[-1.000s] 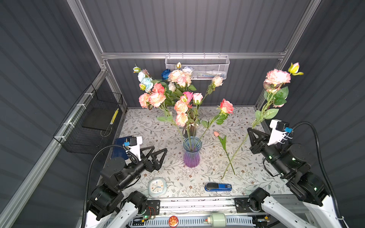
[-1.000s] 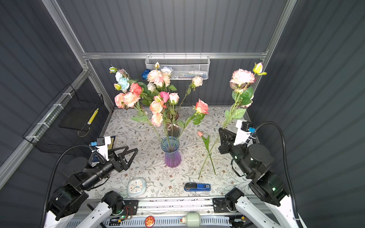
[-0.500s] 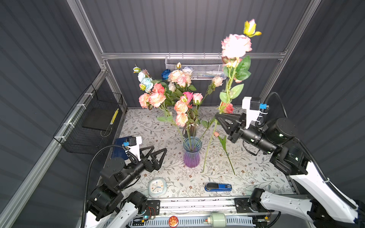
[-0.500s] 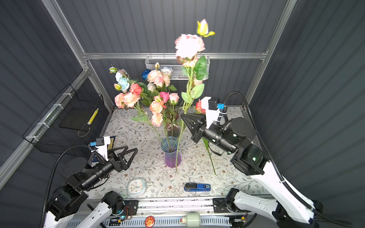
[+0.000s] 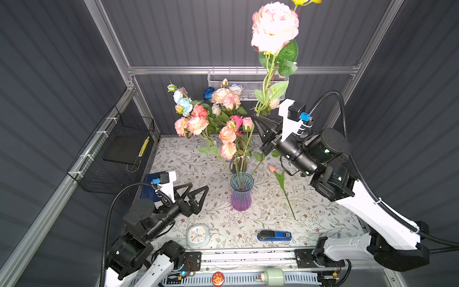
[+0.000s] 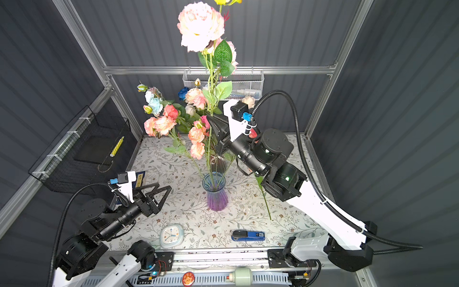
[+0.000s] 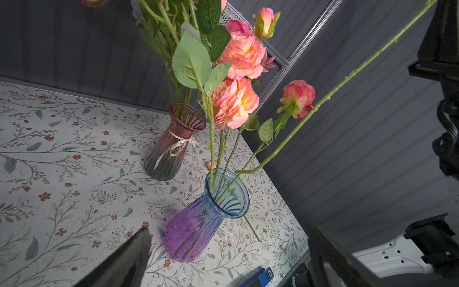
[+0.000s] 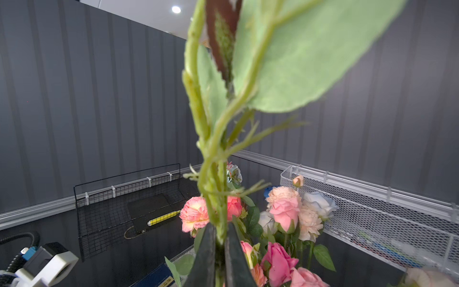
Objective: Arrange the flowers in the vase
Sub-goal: 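Carry the pink rose spray over the pink vase with the right gripper, then lower the spray stem into the pink vase and open the right gripper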
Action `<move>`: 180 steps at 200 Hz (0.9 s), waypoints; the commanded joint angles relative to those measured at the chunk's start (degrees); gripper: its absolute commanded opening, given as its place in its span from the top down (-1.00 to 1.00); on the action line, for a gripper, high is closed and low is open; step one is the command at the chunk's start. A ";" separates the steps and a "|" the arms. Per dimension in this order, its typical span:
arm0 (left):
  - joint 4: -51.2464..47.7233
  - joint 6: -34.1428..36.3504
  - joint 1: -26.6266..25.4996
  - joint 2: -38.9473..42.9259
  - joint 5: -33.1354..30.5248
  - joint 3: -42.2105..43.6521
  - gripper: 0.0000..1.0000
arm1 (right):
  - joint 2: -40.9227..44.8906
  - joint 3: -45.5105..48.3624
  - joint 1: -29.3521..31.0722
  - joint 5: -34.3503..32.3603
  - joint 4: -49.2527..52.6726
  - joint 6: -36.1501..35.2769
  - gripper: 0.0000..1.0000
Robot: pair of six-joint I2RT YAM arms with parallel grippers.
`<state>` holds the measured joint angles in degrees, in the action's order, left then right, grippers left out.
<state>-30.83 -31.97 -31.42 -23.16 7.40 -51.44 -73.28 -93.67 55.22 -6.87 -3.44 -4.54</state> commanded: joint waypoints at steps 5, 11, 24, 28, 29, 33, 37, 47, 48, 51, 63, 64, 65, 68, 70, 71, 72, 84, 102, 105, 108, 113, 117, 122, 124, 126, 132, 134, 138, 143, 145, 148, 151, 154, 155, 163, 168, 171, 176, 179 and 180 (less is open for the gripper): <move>-0.28 0.58 -0.22 0.28 -0.72 -0.94 -0.99 | -1.07 4.34 0.19 -3.16 -5.19 -3.69 1.00; -0.25 0.51 -0.18 0.25 -0.70 -1.00 -0.99 | -1.03 6.42 0.15 -3.54 -6.91 -3.89 1.00; -0.20 0.38 -0.19 0.30 -0.58 -0.94 -0.99 | -0.91 11.26 0.13 -4.26 -10.16 -3.62 1.00; -0.16 0.30 -0.22 0.36 -0.55 -0.96 -0.99 | -0.83 12.70 0.15 -4.37 -11.13 -3.55 1.00; -0.14 0.31 -0.22 0.38 -0.54 -0.95 -0.99 | -0.78 13.06 0.15 -4.46 -11.40 -3.46 1.00; -0.16 0.25 -0.22 0.39 -0.54 -0.94 -1.00 | -0.66 14.52 0.15 -4.46 -12.30 -3.30 1.00; -0.14 0.24 -0.22 0.46 -0.49 -0.98 -1.00 | -0.47 15.90 0.15 -4.61 -13.08 -2.96 1.00; -0.21 0.20 -0.22 0.52 -0.42 -0.99 -0.99 | 0.32 19.55 0.15 -4.88 -15.04 -1.81 1.00; -0.25 0.17 -0.22 0.54 -0.48 -0.97 -0.99 | 0.37 19.91 0.15 -4.85 -15.25 -1.67 1.00; -0.30 0.15 -0.21 0.64 -0.43 -0.95 -0.99 | 0.68 20.99 0.15 -4.90 -15.81 -1.26 1.00; -0.48 0.17 -0.22 0.78 -0.43 -0.95 -0.99 | 1.92 24.62 0.15 -5.20 -17.04 0.74 1.00; -0.51 0.16 -0.22 0.81 -0.45 -0.95 -0.99 | 2.00 24.87 0.11 -5.18 -17.13 0.92 1.00; -0.49 0.15 -0.22 0.86 -0.45 -0.90 -0.99 | 2.09 25.21 0.13 -5.26 -17.26 1.10 1.00; -0.58 0.22 -0.18 0.90 -0.47 -0.94 -0.99 | 2.37 25.94 0.15 -5.27 -17.55 1.54 0.99; -0.58 0.23 -0.21 0.94 -0.52 -0.94 -0.99 | 2.55 26.42 0.15 -5.26 -17.78 1.92 0.99; -0.56 0.23 -0.17 0.93 -0.58 -0.94 -0.99 | 2.63 26.69 0.11 -5.26 -17.85 2.04 0.98; -0.56 0.24 -0.20 0.93 -0.56 -0.94 -0.99 | 2.66 26.91 0.13 -5.21 -17.88 2.15 0.97; -0.52 0.24 -0.22 1.09 -0.62 -0.70 -0.99 | 3.22 28.71 0.19 -4.96 -17.09 3.87 0.93; -0.22 0.24 -0.22 1.06 -0.70 -0.55 -0.99 | 3.70 30.04 0.24 -6.00 -13.79 6.97 0.86; -0.16 0.19 -0.22 0.98 -0.64 -0.54 -0.99 | 3.82 30.37 0.24 -6.12 -13.21 7.56 0.84; 0.00 0.15 -0.22 0.93 -0.67 -0.47 -0.99 | 3.95 30.69 0.23 -6.24 -12.89 8.13 0.83; 0.17 0.05 -0.20 0.97 -0.63 -0.33 -0.99 | 4.23 31.38 0.24 -6.38 -12.38 9.12 0.80; 0.32 -0.02 -0.21 0.96 -0.57 -0.25 -1.00 | 4.49 31.87 0.24 -6.32 -11.78 9.98 0.76; 0.49 -0.15 -0.22 0.88 -0.40 -0.13 -0.99 | 4.77 32.41 0.23 -6.03 -11.10 10.96 0.70; 0.59 -0.12 -0.22 0.85 -0.37 -0.01 -0.99 | 4.91 32.58 0.24 -6.00 -10.89 11.31 0.66; 0.68 -0.12 -0.22 0.86 -0.33 0.01 -0.99 | 5.01 32.76 0.24 -5.84 -10.69 11.66 0.62; 0.87 -0.30 -0.22 0.78 -0.26 0.11 -1.00 | 5.29 33.17 0.24 -5.38 -9.97 12.50 0.47; 0.93 -0.36 -0.20 0.75 -0.21 0.13 -0.99 | 5.32 33.15 0.24 -5.29 -9.51 12.86 0.43; 1.07 -0.42 -0.21 0.70 -0.15 0.18 -0.99 | 5.42 32.97 0.24 -5.12 -8.46 13.57 0.34; 1.20 -0.46 -0.18 0.54 -0.15 0.21 -0.99 | 5.42 32.62 0.23 -4.67 -7.02 14.40 0.27; 1.25 -0.46 -0.21 0.52 -0.05 0.20 -0.99 | 5.42 32.48 0.19 -4.51 -6.51 14.69 0.24; 1.25 -0.51 -0.22 0.42 0.05 0.21 -0.99 | 5.38 32.22 0.28 -4.21 -5.82 15.02 0.21; 1.37 -0.50 -0.21 0.25 0.07 0.22 -1.00 | 5.34 31.85 0.26 -3.98 -5.07 15.50 0.19; 1.38 -0.50 -0.22 0.16 0.14 0.24 -0.99 | 5.30 31.54 0.30 -3.80 -4.11 15.91 0.17; 1.43 -0.53 -0.22 0.19 0.15 0.17 -0.99 | 5.23 31.40 0.31 -3.74 -3.85 16.07 0.16; 1.56 -0.47 -0.21 -0.02 0.31 0.11 -0.99 | 5.01 30.32 0.40 -2.83 -1.48 17.10 0.10; 1.64 -0.50 -0.20 -0.10 0.33 0.07 -0.99 | 5.03 29.76 0.49 -2.39 -0.35 17.77 0.05; 1.79 -0.47 -0.22 -0.18 0.40 0.08 -1.00 | 4.99 29.51 0.54 -2.16 0.33 18.05 0.03; 1.95 -0.52 -0.22 -0.27 0.47 0.10 -0.99 | 5.14 29.14 0.66 -1.78 1.12 18.44 -0.01; 2.01 -0.55 -0.16 -0.23 0.46 0.11 -1.00 | 5.29 29.01 0.74 -1.50 1.55 18.76 -0.03; 2.00 -0.55 -0.19 -0.22 0.49 0.11 -0.99 | 5.36 29.00 0.75 -1.45 1.70 18.81 -0.04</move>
<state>-30.39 -32.16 -31.42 -23.00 7.27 -51.37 -68.29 -62.04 55.35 -10.70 -8.16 9.82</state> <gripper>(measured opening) 0.997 0.488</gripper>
